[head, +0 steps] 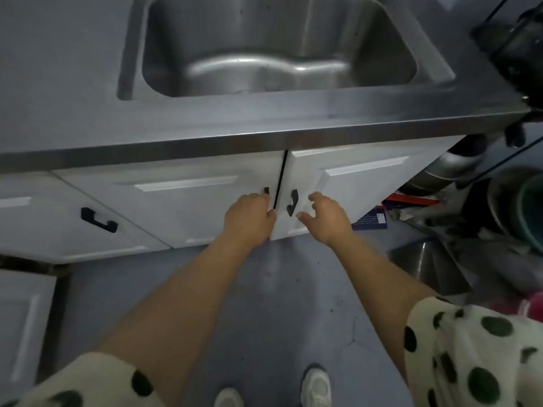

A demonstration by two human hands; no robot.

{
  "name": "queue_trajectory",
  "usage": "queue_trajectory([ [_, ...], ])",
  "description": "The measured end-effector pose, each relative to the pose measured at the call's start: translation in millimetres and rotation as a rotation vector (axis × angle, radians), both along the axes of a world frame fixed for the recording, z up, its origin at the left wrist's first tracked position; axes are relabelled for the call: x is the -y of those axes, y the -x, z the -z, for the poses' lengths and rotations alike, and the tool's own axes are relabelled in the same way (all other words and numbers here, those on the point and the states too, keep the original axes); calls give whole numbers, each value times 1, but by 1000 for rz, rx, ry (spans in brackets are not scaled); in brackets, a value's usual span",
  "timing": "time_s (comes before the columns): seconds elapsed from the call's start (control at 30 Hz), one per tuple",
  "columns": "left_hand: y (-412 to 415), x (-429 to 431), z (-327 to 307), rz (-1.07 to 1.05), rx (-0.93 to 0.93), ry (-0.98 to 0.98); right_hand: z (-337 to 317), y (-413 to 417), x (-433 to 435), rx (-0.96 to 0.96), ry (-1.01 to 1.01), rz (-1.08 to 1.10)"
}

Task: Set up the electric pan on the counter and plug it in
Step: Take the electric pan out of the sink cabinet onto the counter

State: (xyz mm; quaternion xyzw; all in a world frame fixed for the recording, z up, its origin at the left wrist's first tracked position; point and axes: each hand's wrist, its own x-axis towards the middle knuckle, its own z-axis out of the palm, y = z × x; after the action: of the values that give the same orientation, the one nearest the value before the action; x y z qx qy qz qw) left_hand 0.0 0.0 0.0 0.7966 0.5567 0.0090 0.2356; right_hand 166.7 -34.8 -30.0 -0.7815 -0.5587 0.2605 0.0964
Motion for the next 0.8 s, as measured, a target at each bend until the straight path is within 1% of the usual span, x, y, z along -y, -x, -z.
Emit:
queue_trajectory([
  [0.17, -7, -13, 38, -115, 49, 44, 32, -3, -30, -65, -48, 39],
  [0.4, -5, -26, 58, -184, 70, 30, 55, 1, -53, -93, -82, 63],
  [0.5, -8, -25, 59, -186, 79, 28, 60, 0, -49, -68, -106, 51],
  [0.63, -15, -20, 53, -188, 104, 34, 59, -3, -34, -84, -109, 32],
  [0.8, -21, 1, 48, -140, 115, 49, 57, -12, 14, -81, -86, 19],
])
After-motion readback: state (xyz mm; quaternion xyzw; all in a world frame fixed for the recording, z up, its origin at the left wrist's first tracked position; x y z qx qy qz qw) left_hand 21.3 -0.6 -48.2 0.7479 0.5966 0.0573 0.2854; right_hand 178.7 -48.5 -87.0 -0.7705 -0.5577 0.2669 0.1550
